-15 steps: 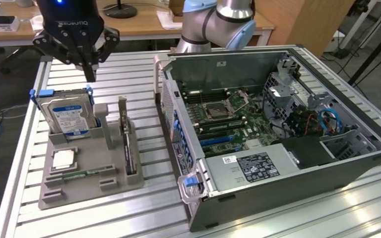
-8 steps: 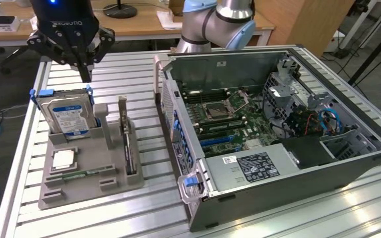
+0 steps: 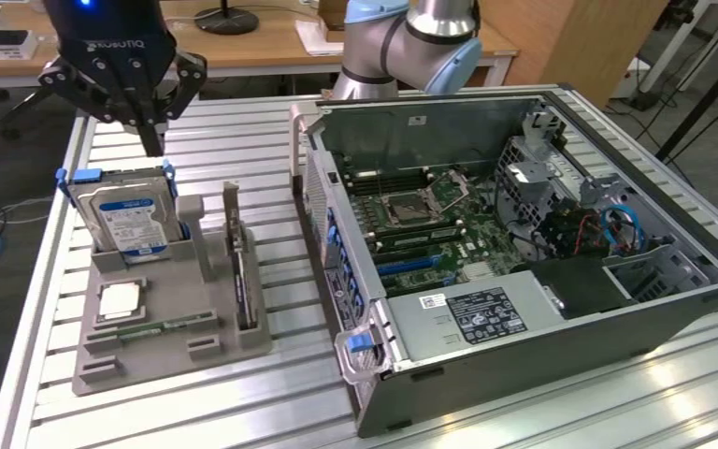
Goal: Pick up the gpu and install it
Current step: 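Reach for the gpu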
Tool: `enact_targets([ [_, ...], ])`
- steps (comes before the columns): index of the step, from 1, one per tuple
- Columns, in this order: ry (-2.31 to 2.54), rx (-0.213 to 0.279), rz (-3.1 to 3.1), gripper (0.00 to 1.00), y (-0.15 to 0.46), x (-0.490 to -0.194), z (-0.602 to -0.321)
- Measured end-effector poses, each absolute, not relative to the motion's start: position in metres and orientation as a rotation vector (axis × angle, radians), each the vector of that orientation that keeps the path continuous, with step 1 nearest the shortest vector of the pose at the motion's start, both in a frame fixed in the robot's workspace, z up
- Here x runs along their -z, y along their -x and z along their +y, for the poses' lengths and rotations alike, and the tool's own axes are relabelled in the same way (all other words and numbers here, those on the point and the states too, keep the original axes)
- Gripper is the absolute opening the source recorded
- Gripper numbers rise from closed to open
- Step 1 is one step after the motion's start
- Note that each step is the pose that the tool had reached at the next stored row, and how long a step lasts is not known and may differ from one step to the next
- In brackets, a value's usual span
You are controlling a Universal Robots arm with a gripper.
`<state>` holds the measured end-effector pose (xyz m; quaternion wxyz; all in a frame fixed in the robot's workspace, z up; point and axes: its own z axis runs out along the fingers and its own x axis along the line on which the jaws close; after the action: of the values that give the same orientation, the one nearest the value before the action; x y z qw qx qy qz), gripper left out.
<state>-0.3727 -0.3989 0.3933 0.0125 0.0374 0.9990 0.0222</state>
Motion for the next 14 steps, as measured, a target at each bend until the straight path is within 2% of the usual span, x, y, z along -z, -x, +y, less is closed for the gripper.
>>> enact_targets([
  [14, -0.117, -0.069, 3.114, 0.11, 0.386, -0.393, -0.399],
])
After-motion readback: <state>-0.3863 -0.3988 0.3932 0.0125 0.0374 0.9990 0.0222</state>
